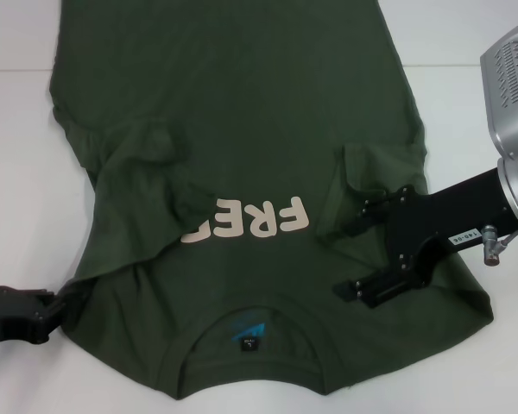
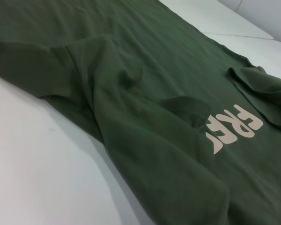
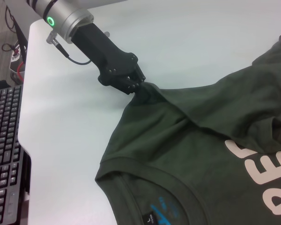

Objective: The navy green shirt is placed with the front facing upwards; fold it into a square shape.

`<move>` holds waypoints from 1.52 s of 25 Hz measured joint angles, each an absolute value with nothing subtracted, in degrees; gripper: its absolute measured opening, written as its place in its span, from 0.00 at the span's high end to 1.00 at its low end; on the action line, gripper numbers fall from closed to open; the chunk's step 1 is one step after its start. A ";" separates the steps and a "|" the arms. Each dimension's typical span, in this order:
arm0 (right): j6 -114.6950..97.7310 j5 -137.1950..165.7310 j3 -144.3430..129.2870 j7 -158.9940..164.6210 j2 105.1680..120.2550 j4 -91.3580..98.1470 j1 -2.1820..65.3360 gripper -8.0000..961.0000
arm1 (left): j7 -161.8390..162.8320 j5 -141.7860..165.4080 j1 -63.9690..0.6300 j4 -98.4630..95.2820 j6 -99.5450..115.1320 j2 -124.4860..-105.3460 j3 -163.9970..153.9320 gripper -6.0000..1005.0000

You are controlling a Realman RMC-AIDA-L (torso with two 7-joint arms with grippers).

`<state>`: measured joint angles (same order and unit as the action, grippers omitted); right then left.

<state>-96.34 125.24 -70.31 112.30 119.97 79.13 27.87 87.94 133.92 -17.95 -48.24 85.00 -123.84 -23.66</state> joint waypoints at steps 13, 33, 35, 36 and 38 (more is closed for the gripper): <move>-99.56 140.00 -70.74 129.41 119.54 80.27 33.32 0.06 | 88.12 131.37 -18.27 -48.60 87.00 -123.80 -22.87 0.97; -107.00 164.63 -83.93 155.23 120.01 72.60 39.55 0.10 | 86.22 128.64 -18.09 -48.69 89.39 -123.74 -22.85 0.97; -106.33 164.90 -83.77 155.74 119.97 71.67 39.00 0.10 | 86.22 128.61 -18.29 -48.69 89.42 -123.75 -22.85 0.97; -105.87 165.07 -83.77 156.06 119.96 71.23 38.71 0.10 | 86.22 128.61 -18.36 -48.69 89.42 -123.74 -22.85 0.97; -105.01 165.38 -83.77 156.79 119.94 70.70 38.08 0.10 | 86.22 128.60 -18.50 -48.69 89.43 -123.72 -22.85 0.97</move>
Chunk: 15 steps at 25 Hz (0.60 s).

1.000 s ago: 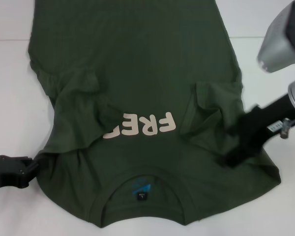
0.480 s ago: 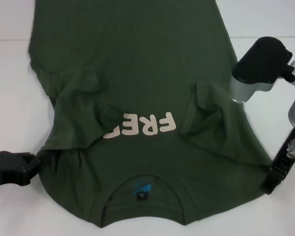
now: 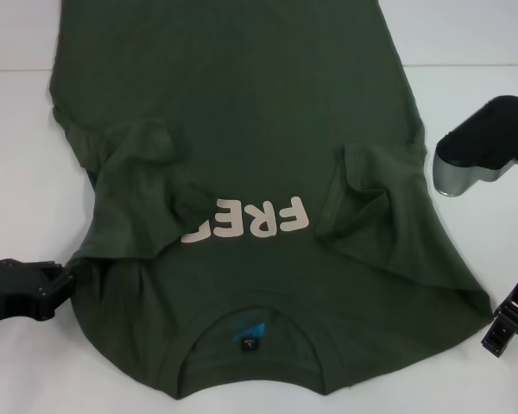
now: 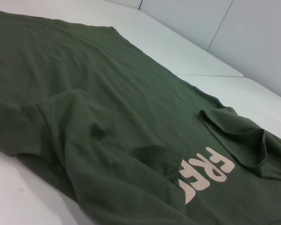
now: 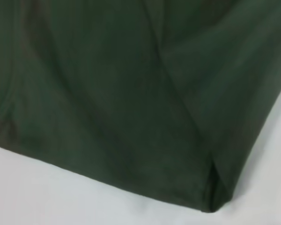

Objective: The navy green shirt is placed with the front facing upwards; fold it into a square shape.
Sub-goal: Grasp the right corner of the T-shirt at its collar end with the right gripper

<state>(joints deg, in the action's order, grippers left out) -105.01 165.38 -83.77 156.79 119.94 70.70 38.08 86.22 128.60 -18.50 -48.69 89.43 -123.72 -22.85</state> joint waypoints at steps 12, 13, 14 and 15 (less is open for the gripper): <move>-100.49 164.11 -82.28 157.62 119.95 70.04 35.39 0.14 | 86.22 128.58 -18.96 -48.69 89.05 -123.66 -22.96 0.97; -100.23 163.73 -81.85 157.62 119.90 70.05 35.31 0.14 | 86.22 128.58 -18.96 -48.67 89.05 -123.66 -22.92 0.97; -99.97 163.38 -81.40 157.62 119.88 70.05 35.25 0.14 | 86.22 128.58 -18.97 -48.62 89.03 -123.66 -22.91 0.97; -99.72 163.17 -81.01 157.62 119.86 70.05 35.17 0.15 | 86.22 128.58 -18.97 -48.59 88.98 -123.66 -22.88 0.97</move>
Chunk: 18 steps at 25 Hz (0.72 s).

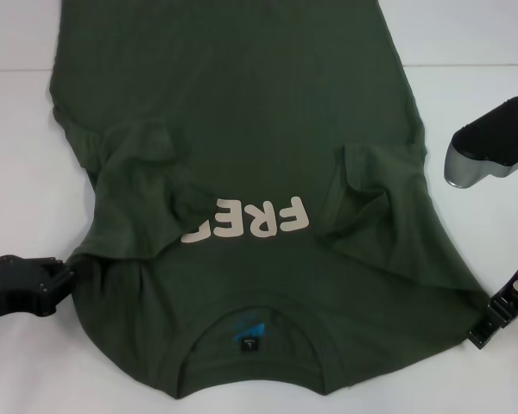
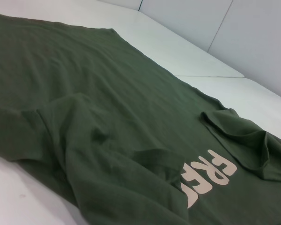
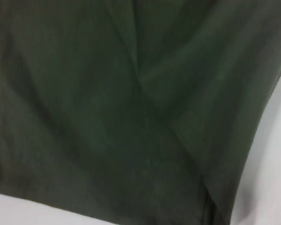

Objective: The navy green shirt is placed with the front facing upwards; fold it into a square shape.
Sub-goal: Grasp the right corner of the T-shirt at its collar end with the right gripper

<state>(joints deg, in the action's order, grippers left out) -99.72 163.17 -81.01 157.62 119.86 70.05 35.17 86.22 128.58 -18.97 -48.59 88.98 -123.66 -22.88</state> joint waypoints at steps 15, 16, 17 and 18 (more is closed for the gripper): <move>-98.38 162.86 -79.32 157.67 119.97 70.04 34.68 0.36 | 86.28 128.58 -19.25 -48.60 88.85 -123.66 -22.85 0.97; -98.33 162.86 -79.22 157.67 119.97 70.05 34.68 0.36 | 86.27 128.58 -19.28 -48.63 88.85 -123.66 -22.85 0.97; -98.23 162.86 -79.06 157.67 119.97 70.05 34.68 0.36 | 86.26 128.58 -19.30 -48.63 88.85 -123.66 -22.85 0.97; -98.08 162.86 -78.91 157.67 119.97 70.04 34.68 0.36 | 86.26 128.58 -19.32 -48.64 88.85 -123.66 -22.85 0.97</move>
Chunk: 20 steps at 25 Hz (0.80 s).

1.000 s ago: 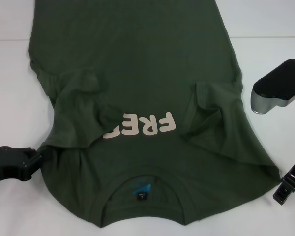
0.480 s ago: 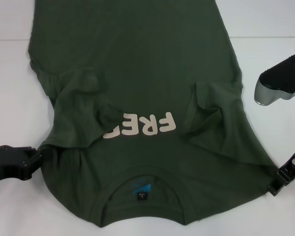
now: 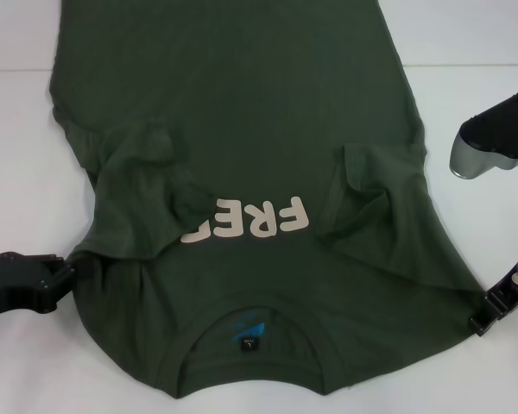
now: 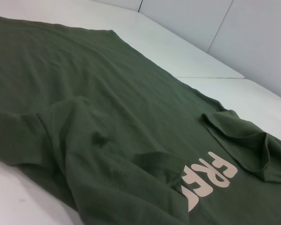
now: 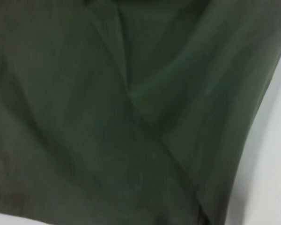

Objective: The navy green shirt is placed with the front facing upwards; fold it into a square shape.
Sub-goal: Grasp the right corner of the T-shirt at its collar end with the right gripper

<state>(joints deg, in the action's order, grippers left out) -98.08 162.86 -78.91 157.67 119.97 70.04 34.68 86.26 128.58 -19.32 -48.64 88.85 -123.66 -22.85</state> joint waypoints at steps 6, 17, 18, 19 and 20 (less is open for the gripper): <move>-97.83 162.79 -78.73 157.74 120.08 69.64 34.77 0.38 | 86.23 128.58 -19.34 -48.69 88.83 -123.66 -22.90 0.97; -97.03 162.67 -78.64 157.76 120.05 68.25 35.30 0.60 | 86.22 128.58 -19.58 -48.69 88.91 -123.66 -22.88 0.97; -96.93 162.67 -78.64 157.77 120.06 68.13 35.34 0.61 | 86.22 128.58 -19.63 -48.69 88.93 -123.66 -22.91 0.97; -96.68 162.67 -78.63 157.77 120.05 67.84 35.45 0.62 | 86.22 128.58 -19.72 -48.69 88.96 -123.66 -22.95 0.97; -96.50 162.67 -78.62 157.77 120.05 67.60 35.56 0.63 | 86.22 128.58 -19.78 -48.69 88.97 -123.66 -22.96 0.97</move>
<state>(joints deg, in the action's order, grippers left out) -96.50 162.67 -78.62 157.77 120.05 67.60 35.56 86.22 128.58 -19.78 -48.69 88.97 -123.66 -22.96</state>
